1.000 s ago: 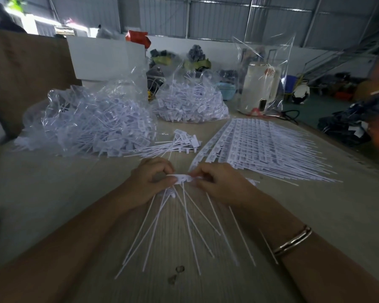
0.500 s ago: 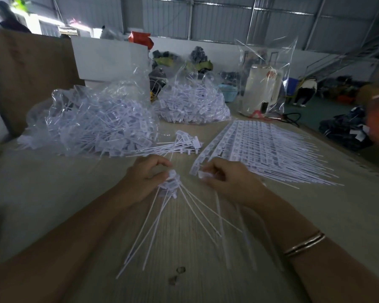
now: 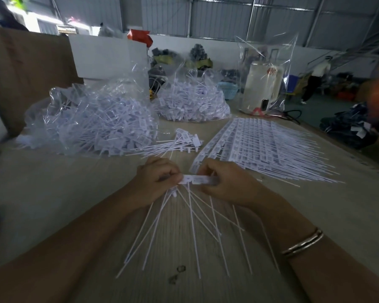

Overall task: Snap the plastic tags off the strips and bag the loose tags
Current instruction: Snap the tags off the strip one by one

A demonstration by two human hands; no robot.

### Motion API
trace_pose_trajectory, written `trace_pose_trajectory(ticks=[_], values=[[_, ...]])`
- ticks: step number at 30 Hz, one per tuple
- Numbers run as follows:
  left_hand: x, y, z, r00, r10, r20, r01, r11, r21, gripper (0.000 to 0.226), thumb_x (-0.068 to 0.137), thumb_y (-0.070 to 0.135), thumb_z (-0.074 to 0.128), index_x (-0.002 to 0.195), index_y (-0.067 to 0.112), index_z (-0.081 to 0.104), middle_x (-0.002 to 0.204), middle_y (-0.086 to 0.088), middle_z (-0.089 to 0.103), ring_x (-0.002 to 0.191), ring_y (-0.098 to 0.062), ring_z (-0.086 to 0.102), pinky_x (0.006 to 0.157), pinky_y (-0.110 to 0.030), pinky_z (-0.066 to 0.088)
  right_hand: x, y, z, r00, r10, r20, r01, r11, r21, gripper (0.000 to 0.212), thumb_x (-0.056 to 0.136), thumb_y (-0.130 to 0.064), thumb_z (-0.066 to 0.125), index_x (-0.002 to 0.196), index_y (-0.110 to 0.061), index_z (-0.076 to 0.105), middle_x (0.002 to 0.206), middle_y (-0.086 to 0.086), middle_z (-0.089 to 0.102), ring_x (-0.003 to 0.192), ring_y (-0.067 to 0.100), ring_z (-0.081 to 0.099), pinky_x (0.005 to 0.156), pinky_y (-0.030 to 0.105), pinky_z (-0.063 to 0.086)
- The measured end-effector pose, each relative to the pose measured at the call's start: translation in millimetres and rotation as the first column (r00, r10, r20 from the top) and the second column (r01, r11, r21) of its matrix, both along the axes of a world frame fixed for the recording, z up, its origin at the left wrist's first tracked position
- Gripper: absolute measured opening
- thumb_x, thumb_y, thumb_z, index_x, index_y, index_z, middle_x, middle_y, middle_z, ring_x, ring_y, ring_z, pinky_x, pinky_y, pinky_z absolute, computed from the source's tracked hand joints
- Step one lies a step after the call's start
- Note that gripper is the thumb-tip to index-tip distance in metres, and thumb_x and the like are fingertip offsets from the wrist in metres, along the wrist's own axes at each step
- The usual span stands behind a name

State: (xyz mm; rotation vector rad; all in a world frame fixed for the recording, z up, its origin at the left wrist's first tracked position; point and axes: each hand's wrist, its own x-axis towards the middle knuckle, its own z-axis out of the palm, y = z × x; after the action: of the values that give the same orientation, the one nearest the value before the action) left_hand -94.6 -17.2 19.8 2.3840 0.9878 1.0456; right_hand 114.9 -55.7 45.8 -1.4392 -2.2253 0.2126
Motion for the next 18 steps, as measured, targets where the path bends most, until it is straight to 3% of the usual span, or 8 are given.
trace_pose_trajectory(ticks=[3,6,8,10,13,16,18], values=[[-1,1,1,1.0,-0.026,-0.009,0.027,0.999,0.03,0.032,0.08,0.045,0.049,0.08,0.017,0.065,0.088,0.004,0.063,0.092,-0.025,0.056,0.086,-0.047,0.043,-1,3,-3,0.999,0.009,0.034,-0.009,1.0,0.005,0.017,0.086,-0.033,0.064,0.096,-0.019,0.067,0.085,-0.004,0.066,0.072,0.006,0.054,0.067,0.027,0.043],[-4,3,2,0.999,-0.054,0.009,0.053,0.994,0.093,0.032,0.084,0.038,0.051,0.078,0.01,0.064,0.087,0.001,0.063,0.087,-0.024,0.058,0.083,-0.042,0.044,5,6,0,0.993,-0.009,-0.116,0.001,0.998,-0.064,0.02,0.092,-0.025,0.058,0.082,-0.011,0.067,0.077,0.001,0.068,0.06,0.004,0.058,0.064,0.025,0.046],[-10,6,1,0.999,-0.03,0.037,0.025,0.993,0.113,0.035,0.084,0.039,0.051,0.079,0.006,0.064,0.088,-0.001,0.064,0.089,-0.023,0.059,0.086,-0.037,0.042,21,6,5,0.975,-0.063,-0.214,0.043,0.994,-0.098,0.024,0.093,-0.023,0.056,0.07,-0.017,0.063,0.07,0.0,0.066,0.061,0.013,0.063,0.065,0.03,0.05],[-16,7,-1,0.996,0.041,0.081,-0.044,0.998,0.043,0.035,0.079,0.042,0.052,0.082,0.01,0.065,0.092,0.0,0.065,0.097,-0.024,0.057,0.094,-0.042,0.04,32,3,7,0.969,-0.08,-0.233,0.062,0.995,-0.084,0.017,0.088,-0.027,0.062,0.071,-0.028,0.061,0.069,-0.009,0.064,0.06,0.005,0.061,0.065,0.025,0.049],[-15,8,0,0.987,0.155,0.038,-0.155,0.988,-0.022,0.04,0.068,0.05,0.042,0.09,0.024,0.063,0.102,0.007,0.062,0.111,-0.022,0.051,0.099,-0.051,0.033,19,-3,6,0.989,-0.048,-0.137,0.041,0.998,-0.057,0.013,0.081,-0.044,0.065,0.079,-0.032,0.06,0.076,-0.013,0.062,0.064,-0.004,0.055,0.061,0.016,0.042],[-6,5,3,0.989,0.146,-0.02,-0.144,0.987,0.075,0.051,0.069,0.047,0.033,0.097,0.021,0.068,0.106,0.007,0.061,0.111,-0.023,0.051,0.097,-0.053,0.034,-12,-3,0,1.0,0.017,0.007,-0.017,1.0,0.009,0.018,0.083,-0.044,0.063,0.087,-0.027,0.059,0.082,-0.01,0.063,0.07,0.006,0.056,0.06,0.026,0.043],[-1,2,2,0.993,0.119,-0.015,-0.117,0.987,0.111,0.054,0.076,0.047,0.031,0.094,0.016,0.071,0.102,0.009,0.061,0.107,-0.023,0.052,0.095,-0.053,0.034,-22,-2,-1,1.0,0.013,0.023,-0.015,0.997,0.07,0.022,0.084,-0.043,0.062,0.091,-0.022,0.058,0.085,-0.005,0.065,0.073,0.013,0.057,0.061,0.029,0.043]])
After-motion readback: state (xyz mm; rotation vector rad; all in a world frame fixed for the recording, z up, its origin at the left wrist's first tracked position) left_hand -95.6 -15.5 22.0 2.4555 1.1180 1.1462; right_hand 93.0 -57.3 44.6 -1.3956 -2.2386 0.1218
